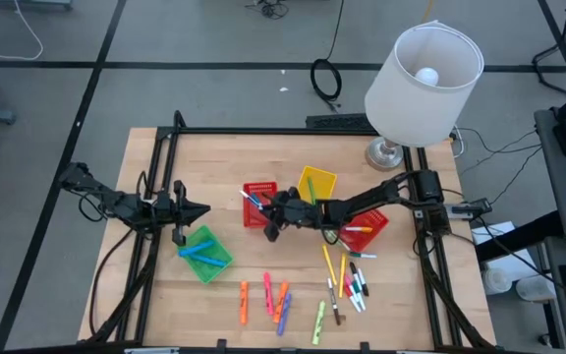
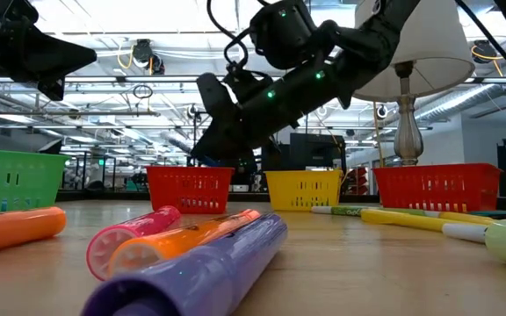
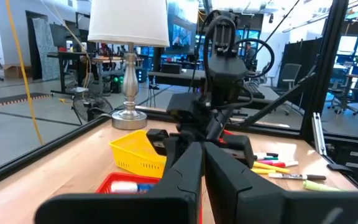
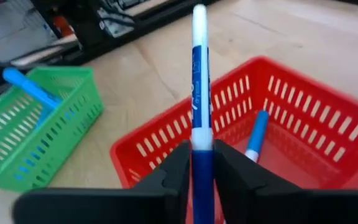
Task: Pick & Place Markers
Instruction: Put the purple marker pen into the left red bin, then put the left yellow pen into the yellow bin
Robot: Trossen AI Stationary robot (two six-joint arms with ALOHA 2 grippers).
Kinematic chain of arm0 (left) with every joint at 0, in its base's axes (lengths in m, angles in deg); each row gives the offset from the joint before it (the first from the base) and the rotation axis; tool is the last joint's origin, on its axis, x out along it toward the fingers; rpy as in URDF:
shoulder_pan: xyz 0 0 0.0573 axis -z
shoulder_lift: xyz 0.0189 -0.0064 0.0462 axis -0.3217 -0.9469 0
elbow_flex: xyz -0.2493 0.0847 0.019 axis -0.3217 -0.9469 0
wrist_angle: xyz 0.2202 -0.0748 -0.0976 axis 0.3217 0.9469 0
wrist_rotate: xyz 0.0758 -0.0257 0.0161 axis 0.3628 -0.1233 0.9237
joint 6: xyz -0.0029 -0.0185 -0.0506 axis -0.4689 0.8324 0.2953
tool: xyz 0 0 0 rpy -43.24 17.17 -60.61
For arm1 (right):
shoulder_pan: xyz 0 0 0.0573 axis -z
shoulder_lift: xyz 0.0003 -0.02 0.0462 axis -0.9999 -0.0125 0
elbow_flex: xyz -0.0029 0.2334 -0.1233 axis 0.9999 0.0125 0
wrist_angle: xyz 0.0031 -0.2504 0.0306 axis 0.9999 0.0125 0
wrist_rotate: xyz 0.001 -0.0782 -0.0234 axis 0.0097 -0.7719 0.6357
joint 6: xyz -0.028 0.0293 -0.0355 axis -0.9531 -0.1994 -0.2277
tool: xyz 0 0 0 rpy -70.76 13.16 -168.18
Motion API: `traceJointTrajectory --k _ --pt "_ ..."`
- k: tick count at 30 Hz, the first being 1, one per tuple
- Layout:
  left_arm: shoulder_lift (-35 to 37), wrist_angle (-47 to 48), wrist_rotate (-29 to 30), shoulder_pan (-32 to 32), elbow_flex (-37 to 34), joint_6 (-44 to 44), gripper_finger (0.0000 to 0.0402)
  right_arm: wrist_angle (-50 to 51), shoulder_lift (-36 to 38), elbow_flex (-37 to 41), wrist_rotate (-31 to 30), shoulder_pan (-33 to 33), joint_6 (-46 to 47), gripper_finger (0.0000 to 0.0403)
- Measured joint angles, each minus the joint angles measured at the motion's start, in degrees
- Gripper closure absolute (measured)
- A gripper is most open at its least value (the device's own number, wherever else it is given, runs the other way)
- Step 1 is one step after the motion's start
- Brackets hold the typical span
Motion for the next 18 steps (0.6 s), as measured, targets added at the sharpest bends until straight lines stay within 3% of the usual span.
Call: traceJointTrajectory --k 5,11,18 --pt "0.01 0.00 0.00 0.02 0.00 0.04 0.0376 -0.48 0.34 0.00 0.00 0.00 1.05 0.0302" --pt "0.02 0.00 0.00 0.00 0.00 0.09 0.0376 0.07 1.17 0.02 0.63 0.00 0.15 0.0292" --pt "0.02 0.04 -0.02 0.00 0.00 0.31 0.0376 4.99 14.84 0.00 7.51 -3.90 -16.78 0.0306"
